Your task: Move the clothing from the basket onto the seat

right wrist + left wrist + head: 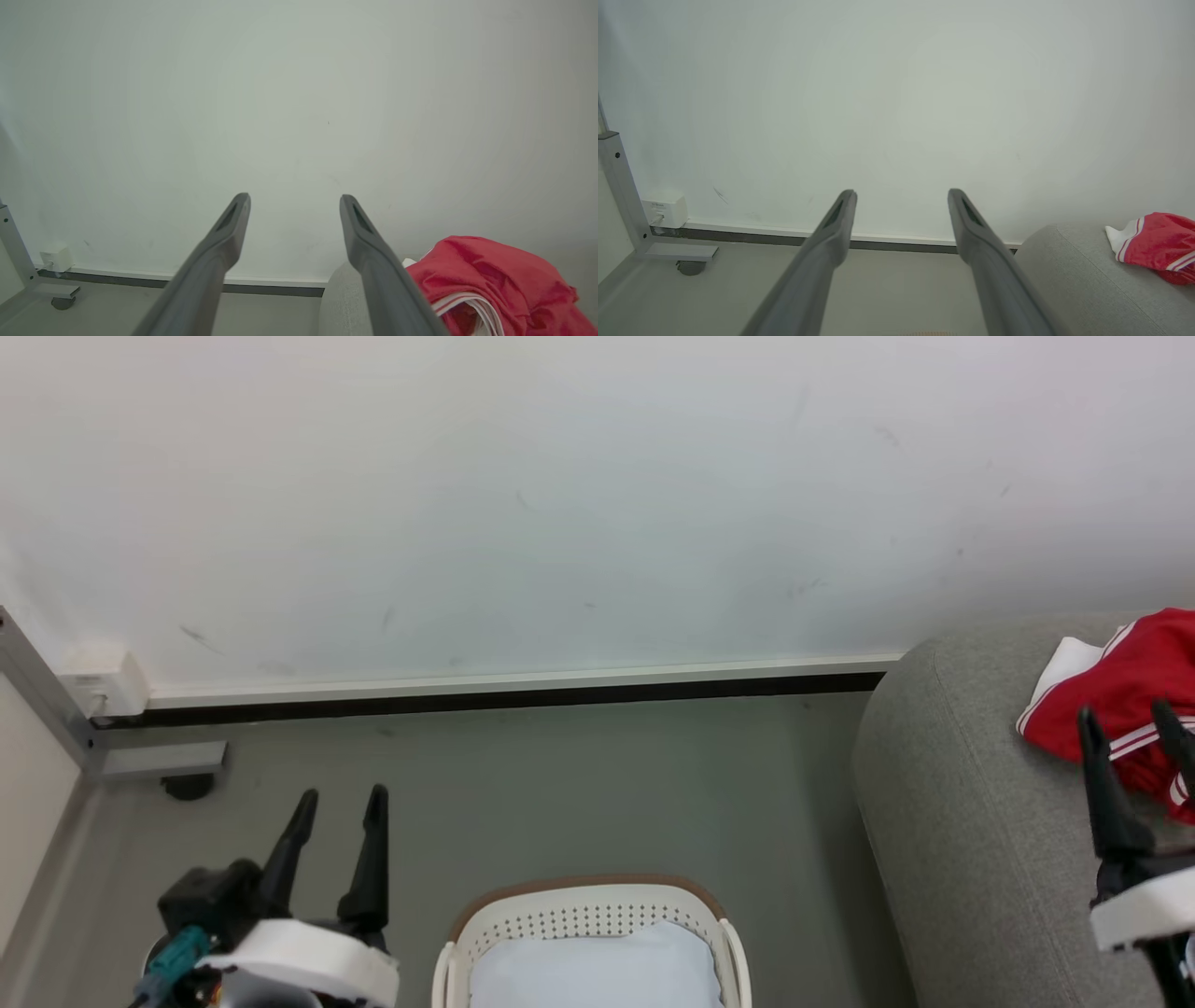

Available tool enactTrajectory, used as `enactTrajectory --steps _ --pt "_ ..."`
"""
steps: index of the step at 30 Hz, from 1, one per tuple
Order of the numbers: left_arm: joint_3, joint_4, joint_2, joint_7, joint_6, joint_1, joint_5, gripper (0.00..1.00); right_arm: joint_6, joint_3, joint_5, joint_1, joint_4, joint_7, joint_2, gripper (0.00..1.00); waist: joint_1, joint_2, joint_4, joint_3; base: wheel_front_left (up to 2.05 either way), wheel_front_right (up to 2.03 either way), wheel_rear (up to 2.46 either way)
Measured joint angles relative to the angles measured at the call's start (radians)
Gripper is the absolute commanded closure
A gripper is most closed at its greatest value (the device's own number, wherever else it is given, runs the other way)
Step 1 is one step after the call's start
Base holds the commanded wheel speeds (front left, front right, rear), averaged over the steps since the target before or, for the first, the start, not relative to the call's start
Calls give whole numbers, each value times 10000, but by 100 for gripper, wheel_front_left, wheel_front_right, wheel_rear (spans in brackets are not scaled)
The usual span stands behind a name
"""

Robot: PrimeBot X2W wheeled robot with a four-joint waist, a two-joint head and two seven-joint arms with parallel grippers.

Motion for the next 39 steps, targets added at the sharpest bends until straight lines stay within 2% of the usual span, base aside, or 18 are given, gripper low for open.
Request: enactTrajectory --steps 6,8,9,15,26,39 --pt "1005 -4 -487 0 -236 843 614 0 0 -901 -1022 1493 -849 -339 1302 0 0 0 22 -43 0 0 0" --pt "1480 -174 -742 0 -403 1151 746 0 0 -1001 -1597 1801 -1001 -422 1607 0 0 0 -33 -41 0 0 0" --pt "1814 -341 -959 0 -581 1404 1087 0 0 -1078 -1755 2072 -961 -435 1983 0 1 1 -77 -21 0 0 0" --pt "2387 -247 -1521 0 -1034 1872 1854 0 0 -1244 -2583 2552 -1011 -477 2809 0 2 0 -84 36 0 0 0" --pt "2767 295 -1881 0 -1519 1801 2638 0 0 -1018 -2959 2632 -832 -479 3162 0 2 0 -111 53 0 0 0" --pt "2984 539 -1994 0 -1712 1575 2953 0 0 -968 -2890 2534 -752 -479 3237 0 2 1 -123 83 0 0 0"
